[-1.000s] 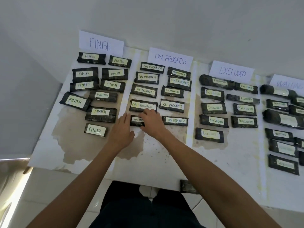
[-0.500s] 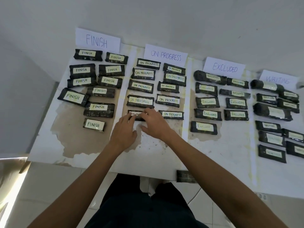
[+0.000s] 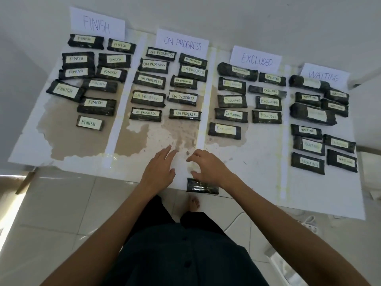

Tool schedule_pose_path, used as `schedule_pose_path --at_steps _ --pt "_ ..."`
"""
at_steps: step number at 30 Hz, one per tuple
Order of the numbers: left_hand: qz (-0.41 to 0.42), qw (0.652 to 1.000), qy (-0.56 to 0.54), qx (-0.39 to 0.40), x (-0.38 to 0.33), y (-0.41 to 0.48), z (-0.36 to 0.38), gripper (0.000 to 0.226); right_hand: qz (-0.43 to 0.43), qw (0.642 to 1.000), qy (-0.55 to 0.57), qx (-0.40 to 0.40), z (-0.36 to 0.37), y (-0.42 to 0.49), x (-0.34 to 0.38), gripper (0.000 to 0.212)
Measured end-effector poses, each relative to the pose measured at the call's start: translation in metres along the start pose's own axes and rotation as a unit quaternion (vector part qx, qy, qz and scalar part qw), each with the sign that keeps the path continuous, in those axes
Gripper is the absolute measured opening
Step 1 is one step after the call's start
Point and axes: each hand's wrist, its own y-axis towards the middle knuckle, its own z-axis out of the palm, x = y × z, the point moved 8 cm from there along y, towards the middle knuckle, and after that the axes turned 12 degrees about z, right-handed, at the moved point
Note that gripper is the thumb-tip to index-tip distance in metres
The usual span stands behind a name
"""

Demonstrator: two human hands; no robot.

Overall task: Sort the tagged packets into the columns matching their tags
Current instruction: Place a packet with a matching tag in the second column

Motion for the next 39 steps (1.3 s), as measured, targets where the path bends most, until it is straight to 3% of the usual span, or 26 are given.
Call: schedule_pose_path --at_steps 6,8,12,15,19,22,31,39 --pt "-0.020 0.999 -0.010 0.026 -0.025 -0.009 0.038 0.063 -0.019 0.991 -0.128 0.045 0.042 -0.033 -0.027 0.072" --pt "-0.020 0.999 -0.015 0.024 -0.031 -0.011 0.044 0.062 -0.025 0.986 -0.159 0.047 0.052 -0.038 -0.034 0.068" --pt "-0.026 0.998 -0.055 0.004 -0.037 -0.013 0.049 0.054 -0.029 0.995 -0.081 0.056 0.053 -0.043 -0.041 0.057" --pt "-0.032 0.988 -0.151 -0.014 -0.044 -0.012 0.048 0.045 -0.003 0.997 0.039 0.073 0.042 -0.043 -0.050 0.045" --pt "-0.064 0.972 -0.226 -0.009 -0.052 -0.010 0.048 0.039 0.100 0.967 0.224 0.073 0.017 -0.039 -0.072 0.032" --pt "-0.111 0.958 -0.262 -0.032 -0.051 -0.009 0.045 0.036 0.127 0.943 0.296 0.083 0.005 -0.040 -0.081 0.027" --pt "-0.146 0.931 -0.329 -0.067 -0.059 0.003 0.038 0.036 0.088 0.965 0.240 0.056 -0.015 -0.047 -0.080 0.031" --pt "-0.139 0.914 -0.366 -0.107 -0.078 0.027 0.024 0.032 0.129 0.943 0.289 0.100 -0.014 -0.058 -0.090 0.030"
